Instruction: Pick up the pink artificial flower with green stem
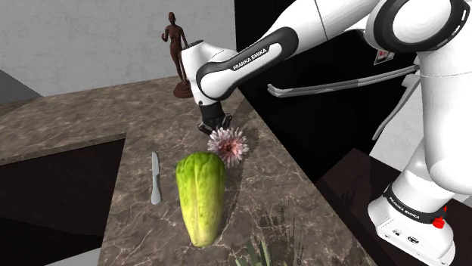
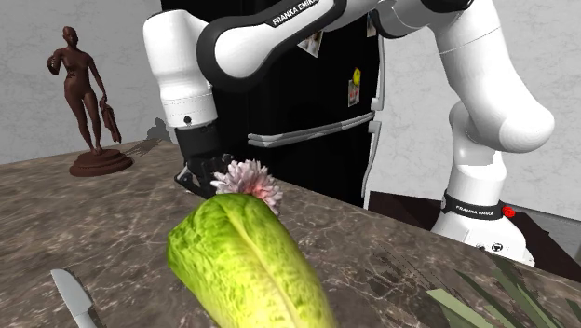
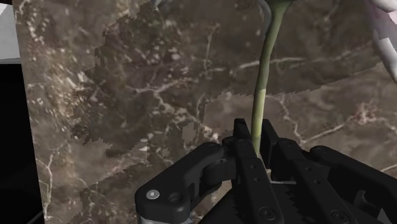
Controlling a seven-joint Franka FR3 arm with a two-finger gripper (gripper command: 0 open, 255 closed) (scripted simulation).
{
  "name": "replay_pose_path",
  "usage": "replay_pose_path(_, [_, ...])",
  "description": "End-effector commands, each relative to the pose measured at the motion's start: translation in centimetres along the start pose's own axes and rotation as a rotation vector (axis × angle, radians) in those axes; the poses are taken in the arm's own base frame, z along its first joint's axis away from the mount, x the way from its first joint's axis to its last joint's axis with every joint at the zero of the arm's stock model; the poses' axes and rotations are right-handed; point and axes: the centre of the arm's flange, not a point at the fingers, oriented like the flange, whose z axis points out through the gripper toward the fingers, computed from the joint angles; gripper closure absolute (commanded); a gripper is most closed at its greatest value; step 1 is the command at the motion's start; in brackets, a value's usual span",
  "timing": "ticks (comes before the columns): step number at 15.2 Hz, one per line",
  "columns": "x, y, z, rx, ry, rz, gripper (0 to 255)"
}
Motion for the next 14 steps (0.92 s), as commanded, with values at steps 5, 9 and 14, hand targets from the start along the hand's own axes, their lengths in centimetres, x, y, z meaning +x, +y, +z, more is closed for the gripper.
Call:
replay_pose_path(5, [-0.2,0.3,-3.2,0.0,0.0,0.0,255])
replay_pose_path(9, [-0.4,0.5,-5.3,0.0,0.0,0.0,255])
replay_pose_path(14, [-0.5,0.7,-7.0,0.0,0.0,0.0,255])
